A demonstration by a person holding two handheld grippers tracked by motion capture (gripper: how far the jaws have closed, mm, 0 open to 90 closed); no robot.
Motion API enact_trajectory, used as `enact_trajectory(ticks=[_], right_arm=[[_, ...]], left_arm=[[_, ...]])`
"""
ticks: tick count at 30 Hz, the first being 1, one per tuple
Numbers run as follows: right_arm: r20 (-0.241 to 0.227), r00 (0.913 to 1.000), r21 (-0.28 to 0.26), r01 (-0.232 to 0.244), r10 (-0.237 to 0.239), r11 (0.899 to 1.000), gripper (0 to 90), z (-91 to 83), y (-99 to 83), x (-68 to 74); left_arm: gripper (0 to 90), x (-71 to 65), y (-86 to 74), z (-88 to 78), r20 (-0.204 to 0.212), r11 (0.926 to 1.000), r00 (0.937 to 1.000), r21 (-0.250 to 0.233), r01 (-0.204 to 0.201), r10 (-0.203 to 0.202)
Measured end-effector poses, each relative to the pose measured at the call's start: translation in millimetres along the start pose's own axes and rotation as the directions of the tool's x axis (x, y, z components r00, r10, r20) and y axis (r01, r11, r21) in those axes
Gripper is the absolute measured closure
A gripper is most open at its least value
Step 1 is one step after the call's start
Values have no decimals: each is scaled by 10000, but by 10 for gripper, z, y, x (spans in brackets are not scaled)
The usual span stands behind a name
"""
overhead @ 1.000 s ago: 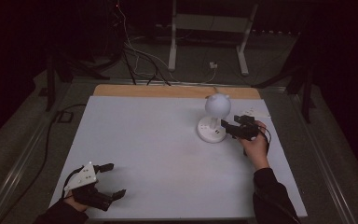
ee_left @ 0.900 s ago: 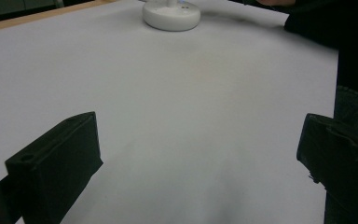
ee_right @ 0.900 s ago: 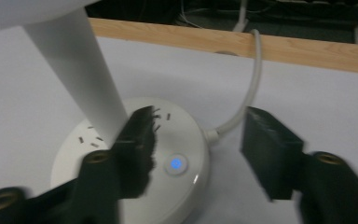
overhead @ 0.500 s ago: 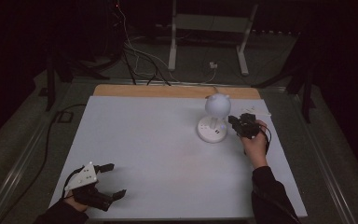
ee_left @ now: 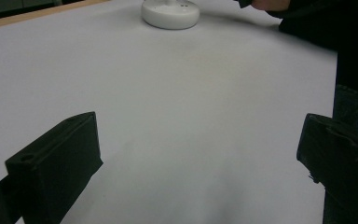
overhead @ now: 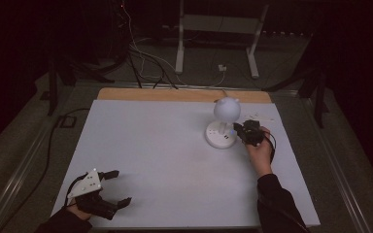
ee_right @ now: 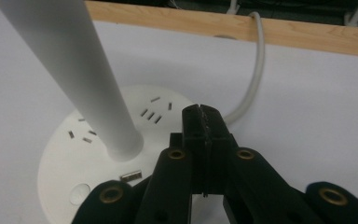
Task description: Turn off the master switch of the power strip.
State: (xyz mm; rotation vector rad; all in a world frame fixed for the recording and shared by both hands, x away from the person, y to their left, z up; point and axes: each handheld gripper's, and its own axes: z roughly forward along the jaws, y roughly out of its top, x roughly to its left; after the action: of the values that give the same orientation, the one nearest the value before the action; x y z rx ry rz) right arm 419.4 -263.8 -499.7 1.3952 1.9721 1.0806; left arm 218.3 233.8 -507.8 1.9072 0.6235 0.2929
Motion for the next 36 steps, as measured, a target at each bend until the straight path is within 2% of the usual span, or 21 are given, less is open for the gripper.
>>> enact_trajectory(ticks=[6,15,16,19,26,32,36], right_arm=[[-114,9999,89,55,-54,9999,900,43,-57,44],[79,9998,73,160,-161,9998,900,59,-99,63],[201,9992,86,337,-339,9994,900,66,-100,82],[220,9988,167,430,-434,9989,900,75,-95,104],[256,9991,188,324,-329,9993,900,91,-102,108],[473,9973,128,565,-570,9983,900,92,-115,138],[412,9979,76,492,-495,9988,900,92,-122,131]], left_arm=[[1,1,0,0,3,10000,10000,-9,7,-7],[1,1,0,1,3,10000,10000,-2,9,-9],[1,0,-1,5,24,10000,10000,46,-8,8],[1,-4,0,5,48,10000,10000,34,-27,27],[1,1,-1,4,38,10000,10000,24,4,-4],[1,-4,-1,5,52,10000,10000,27,-8,8],[1,-3,-1,5,43,10000,10000,9,8,-8]])
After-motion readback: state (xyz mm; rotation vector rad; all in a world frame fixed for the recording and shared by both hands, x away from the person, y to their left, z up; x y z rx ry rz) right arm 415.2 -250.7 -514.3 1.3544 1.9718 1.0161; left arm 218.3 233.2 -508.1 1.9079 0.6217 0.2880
